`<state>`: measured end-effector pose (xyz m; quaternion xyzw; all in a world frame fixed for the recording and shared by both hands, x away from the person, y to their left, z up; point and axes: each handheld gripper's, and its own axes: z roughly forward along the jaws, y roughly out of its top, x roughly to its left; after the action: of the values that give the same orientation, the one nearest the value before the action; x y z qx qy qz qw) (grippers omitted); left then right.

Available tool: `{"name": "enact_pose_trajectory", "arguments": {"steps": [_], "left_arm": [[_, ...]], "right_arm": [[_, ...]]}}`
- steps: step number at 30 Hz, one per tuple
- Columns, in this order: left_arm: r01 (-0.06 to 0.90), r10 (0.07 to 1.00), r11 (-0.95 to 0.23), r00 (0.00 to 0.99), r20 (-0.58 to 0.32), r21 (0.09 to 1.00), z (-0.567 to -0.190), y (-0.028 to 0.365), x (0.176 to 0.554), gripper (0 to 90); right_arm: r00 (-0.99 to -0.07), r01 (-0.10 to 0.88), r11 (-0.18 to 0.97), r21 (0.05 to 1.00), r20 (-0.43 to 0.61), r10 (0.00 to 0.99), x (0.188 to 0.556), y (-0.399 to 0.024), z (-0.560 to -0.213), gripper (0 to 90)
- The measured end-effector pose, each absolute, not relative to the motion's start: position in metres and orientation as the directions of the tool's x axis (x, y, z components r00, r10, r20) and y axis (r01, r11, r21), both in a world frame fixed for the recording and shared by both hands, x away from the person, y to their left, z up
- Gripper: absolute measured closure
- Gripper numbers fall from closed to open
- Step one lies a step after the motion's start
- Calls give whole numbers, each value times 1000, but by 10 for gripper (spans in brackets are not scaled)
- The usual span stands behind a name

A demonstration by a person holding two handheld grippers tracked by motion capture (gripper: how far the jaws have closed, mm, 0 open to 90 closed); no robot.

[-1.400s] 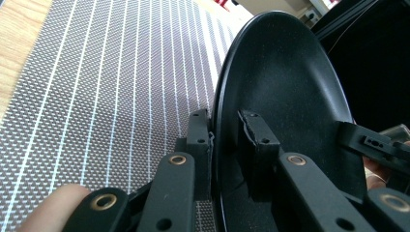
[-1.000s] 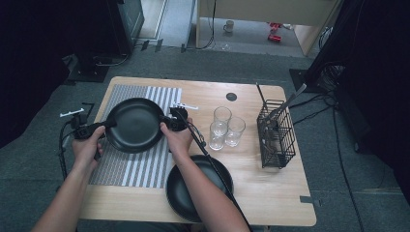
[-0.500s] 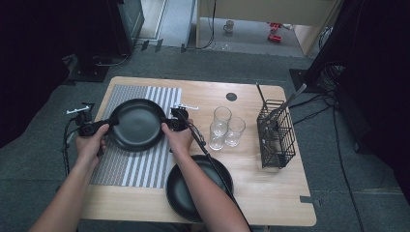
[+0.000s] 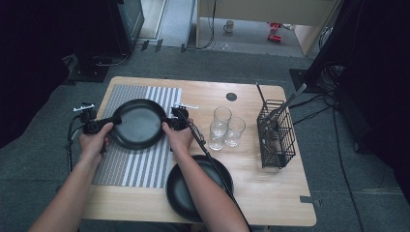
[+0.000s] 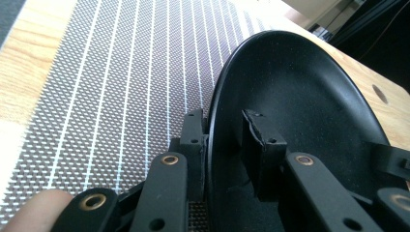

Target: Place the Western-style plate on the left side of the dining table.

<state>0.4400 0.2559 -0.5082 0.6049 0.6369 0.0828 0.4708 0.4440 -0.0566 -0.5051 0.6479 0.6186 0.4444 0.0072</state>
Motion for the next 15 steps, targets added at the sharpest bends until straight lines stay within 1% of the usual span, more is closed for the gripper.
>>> {"name": "enact_pose_trajectory", "arguments": {"steps": [7, 10, 15], "left_arm": [[693, 856, 242, 177, -486, 679, -511, 255, 442, 717], [687, 869, 219, 186, -460, 692, -510, 252, 443, 713], [696, 878, 214, 170, -447, 685, -514, 249, 445, 698]], "right_arm": [[-153, 799, -233, 555, 561, 814, 445, -55, -507, 793], [-153, 799, -227, 556, 554, 818, 445, -55, -508, 785], [-161, 792, -207, 574, 524, 836, 444, -53, -509, 767]]}}
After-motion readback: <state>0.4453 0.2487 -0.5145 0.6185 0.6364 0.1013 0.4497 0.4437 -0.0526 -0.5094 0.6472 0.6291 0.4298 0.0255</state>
